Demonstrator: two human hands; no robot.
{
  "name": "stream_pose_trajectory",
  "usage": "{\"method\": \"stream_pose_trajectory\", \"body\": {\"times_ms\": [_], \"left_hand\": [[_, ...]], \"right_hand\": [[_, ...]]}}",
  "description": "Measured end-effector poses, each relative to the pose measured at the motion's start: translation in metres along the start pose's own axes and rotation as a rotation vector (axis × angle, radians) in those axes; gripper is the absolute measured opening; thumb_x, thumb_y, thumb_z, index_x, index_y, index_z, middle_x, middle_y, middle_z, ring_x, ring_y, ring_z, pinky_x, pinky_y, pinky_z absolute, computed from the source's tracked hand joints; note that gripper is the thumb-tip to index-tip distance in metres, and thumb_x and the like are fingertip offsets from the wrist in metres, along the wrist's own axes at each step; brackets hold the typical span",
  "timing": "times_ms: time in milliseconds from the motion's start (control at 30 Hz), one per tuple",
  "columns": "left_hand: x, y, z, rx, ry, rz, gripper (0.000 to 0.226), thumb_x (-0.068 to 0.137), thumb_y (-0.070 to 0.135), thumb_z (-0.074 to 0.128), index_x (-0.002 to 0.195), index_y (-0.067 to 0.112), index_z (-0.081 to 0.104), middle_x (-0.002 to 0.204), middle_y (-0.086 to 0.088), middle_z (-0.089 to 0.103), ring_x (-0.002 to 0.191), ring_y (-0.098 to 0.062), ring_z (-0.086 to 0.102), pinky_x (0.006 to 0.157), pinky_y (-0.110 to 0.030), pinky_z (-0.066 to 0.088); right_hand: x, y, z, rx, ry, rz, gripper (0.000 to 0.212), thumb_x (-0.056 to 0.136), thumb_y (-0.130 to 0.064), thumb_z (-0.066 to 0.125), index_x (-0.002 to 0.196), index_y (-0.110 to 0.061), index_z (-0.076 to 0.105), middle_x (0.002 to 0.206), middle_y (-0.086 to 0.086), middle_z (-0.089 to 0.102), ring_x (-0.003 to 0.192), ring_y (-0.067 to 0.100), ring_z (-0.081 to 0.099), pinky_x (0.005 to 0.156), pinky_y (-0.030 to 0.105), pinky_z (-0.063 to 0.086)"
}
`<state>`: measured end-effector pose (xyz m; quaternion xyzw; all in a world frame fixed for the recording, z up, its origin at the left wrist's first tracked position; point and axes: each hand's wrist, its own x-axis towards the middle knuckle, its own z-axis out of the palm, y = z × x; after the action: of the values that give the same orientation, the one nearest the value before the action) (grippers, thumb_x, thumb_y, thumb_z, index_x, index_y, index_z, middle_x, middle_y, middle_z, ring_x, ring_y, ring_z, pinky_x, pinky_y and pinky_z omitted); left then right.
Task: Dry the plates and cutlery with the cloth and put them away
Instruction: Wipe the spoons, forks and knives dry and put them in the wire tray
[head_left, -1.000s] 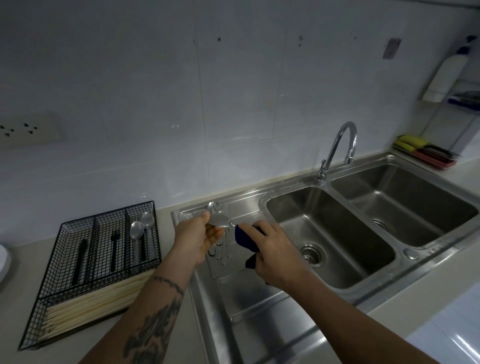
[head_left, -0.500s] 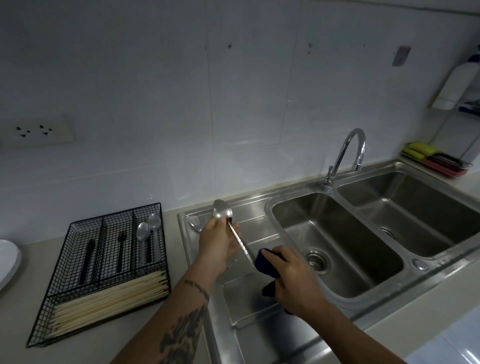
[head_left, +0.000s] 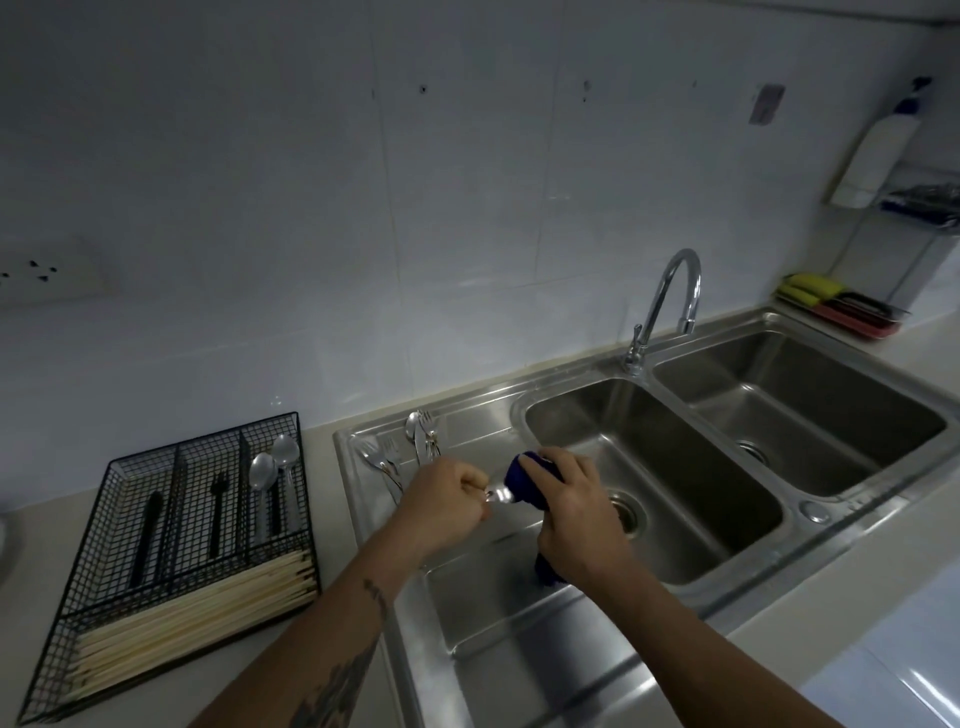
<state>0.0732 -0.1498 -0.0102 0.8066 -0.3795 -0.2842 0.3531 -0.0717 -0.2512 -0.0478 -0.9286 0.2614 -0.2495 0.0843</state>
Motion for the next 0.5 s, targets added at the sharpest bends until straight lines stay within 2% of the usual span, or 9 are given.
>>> {"method": "stream_pose_trajectory", "body": {"times_ms": [67,167,300,400,433,500], "left_hand": [[-0.002,-0.003,0.001,-0.028,0.037,0.010,0.018,0.091,0.007,0.060,0.094,0.021,0.070,0.083,0.000,0.073,0.065,-0.004,0.062,0.063,-0.021,0.048],[-0.001,0.000,-0.001,-0.064,-0.009,0.028,0.018,0.089,0.007,0.062,0.096,0.017,0.075,0.081,-0.001,0.075,0.058,-0.001,0.057,0.060,-0.021,0.044],[-0.001,0.003,0.005,-0.078,-0.098,0.027,0.026,0.090,0.009,0.057,0.108,0.017,0.074,0.076,0.007,0.074,0.057,0.004,0.058,0.065,-0.022,0.046],[-0.006,0.003,0.007,0.060,-0.220,0.038,0.037,0.090,0.004,0.054,0.121,0.018,0.067,0.090,0.001,0.072,0.067,-0.006,0.064,0.061,-0.019,0.047],[-0.007,0.004,0.006,0.159,-0.220,0.069,0.038,0.091,0.002,0.051,0.120,0.020,0.069,0.094,-0.005,0.071,0.071,-0.013,0.066,0.061,-0.021,0.046],[-0.006,0.002,0.003,0.343,-0.118,0.122,0.037,0.091,0.003,0.047,0.112,0.019,0.073,0.098,-0.011,0.070,0.080,-0.024,0.065,0.063,-0.022,0.041]], "right_hand": [[-0.003,-0.003,0.000,0.006,0.010,0.010,0.069,0.062,0.001,0.071,0.128,-0.013,0.056,0.129,0.008,0.053,0.109,0.028,0.049,0.083,0.040,0.053],[-0.004,-0.012,-0.004,0.000,0.011,-0.104,0.066,0.066,-0.006,0.067,0.130,-0.018,0.054,0.129,0.004,0.052,0.105,0.024,0.046,0.081,0.031,0.048],[-0.001,0.002,-0.007,0.052,0.023,-0.015,0.053,0.068,-0.007,0.062,0.118,-0.022,0.059,0.113,-0.002,0.056,0.095,0.021,0.047,0.069,0.031,0.049],[-0.003,0.017,-0.008,0.033,0.043,0.042,0.041,0.070,-0.006,0.063,0.108,-0.021,0.063,0.099,-0.003,0.058,0.087,0.021,0.050,0.060,0.028,0.043],[-0.004,0.022,-0.008,0.031,0.059,0.072,0.039,0.071,-0.005,0.064,0.107,-0.021,0.063,0.098,-0.003,0.058,0.087,0.021,0.050,0.062,0.028,0.041],[-0.004,0.026,-0.010,0.091,0.093,0.165,0.041,0.072,-0.003,0.063,0.110,-0.019,0.063,0.100,-0.001,0.059,0.091,0.022,0.051,0.070,0.029,0.041]]}}
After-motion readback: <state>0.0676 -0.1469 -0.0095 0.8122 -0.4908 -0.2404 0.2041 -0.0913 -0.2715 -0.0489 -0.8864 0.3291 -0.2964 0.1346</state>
